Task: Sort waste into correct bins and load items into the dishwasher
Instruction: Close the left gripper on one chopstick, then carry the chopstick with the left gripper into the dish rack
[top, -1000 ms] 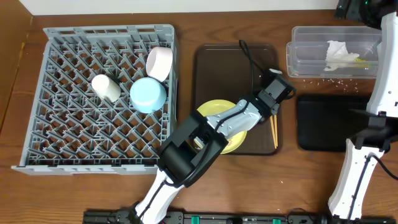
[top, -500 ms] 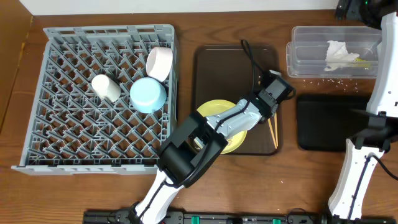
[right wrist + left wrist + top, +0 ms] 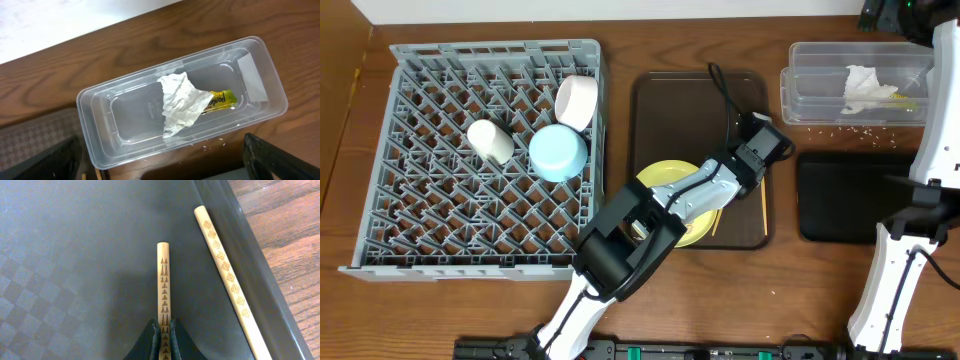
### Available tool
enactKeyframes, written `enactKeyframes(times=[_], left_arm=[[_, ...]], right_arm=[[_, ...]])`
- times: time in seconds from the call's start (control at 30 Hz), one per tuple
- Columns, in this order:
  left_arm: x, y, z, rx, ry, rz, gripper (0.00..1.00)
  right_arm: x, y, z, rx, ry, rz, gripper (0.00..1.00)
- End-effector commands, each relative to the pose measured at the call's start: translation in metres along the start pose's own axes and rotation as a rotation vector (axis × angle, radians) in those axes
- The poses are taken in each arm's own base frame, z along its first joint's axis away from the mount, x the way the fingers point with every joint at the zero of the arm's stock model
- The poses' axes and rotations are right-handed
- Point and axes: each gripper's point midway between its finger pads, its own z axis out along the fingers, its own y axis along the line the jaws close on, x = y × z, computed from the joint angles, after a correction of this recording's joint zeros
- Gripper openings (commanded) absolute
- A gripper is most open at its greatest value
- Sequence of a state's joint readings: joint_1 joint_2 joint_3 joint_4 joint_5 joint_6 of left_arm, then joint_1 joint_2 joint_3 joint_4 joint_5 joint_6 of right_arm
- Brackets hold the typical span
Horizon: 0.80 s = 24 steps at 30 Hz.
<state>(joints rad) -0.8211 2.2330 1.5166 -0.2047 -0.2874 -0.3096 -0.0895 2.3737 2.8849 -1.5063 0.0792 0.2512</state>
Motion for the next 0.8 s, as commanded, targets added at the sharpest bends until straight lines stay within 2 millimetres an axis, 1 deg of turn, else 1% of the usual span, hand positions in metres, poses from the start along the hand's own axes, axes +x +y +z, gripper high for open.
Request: enactKeyframes(times=[0.0,0.13,0.23,0.47,0.67,0.77], left_arm=[[0.011,0.004,0.006,-0.016,0.031,0.02,0.08],[0.002,0.003,0.0,-0.006,0.008,0.011,0.08],[-0.012,-0.002,-0.013,0.03,-0.022,-0.004,0.08],[-0.04,-0.022,-0.05,0.181,-0.065,-0.028,0.08],[-0.068,-0.022,-0.086,0.221,-0.138,-0.049,0.08],[-0.078,-0.02,-0.102,0.232,-0.166,-0.057,0.08]], right_arm=[[-0.005,-0.002,-0.014,-0.001,-0.032,-0.002,0.99],[-0.005,-0.002,-0.014,-0.001,-0.032,-0.002,0.99],[-0.005,-0.002,-0.014,-0.001,-0.032,-0.002,0.99],[-0.005,-0.002,-0.014,-0.001,-0.032,-0.002,0.99],[-0.005,-0.001,-0.014,-0.001,-0.031,-0.001,0.99],[-0.005,-0.002,-0.014,-0.001,-0.032,-0.001,0.99]])
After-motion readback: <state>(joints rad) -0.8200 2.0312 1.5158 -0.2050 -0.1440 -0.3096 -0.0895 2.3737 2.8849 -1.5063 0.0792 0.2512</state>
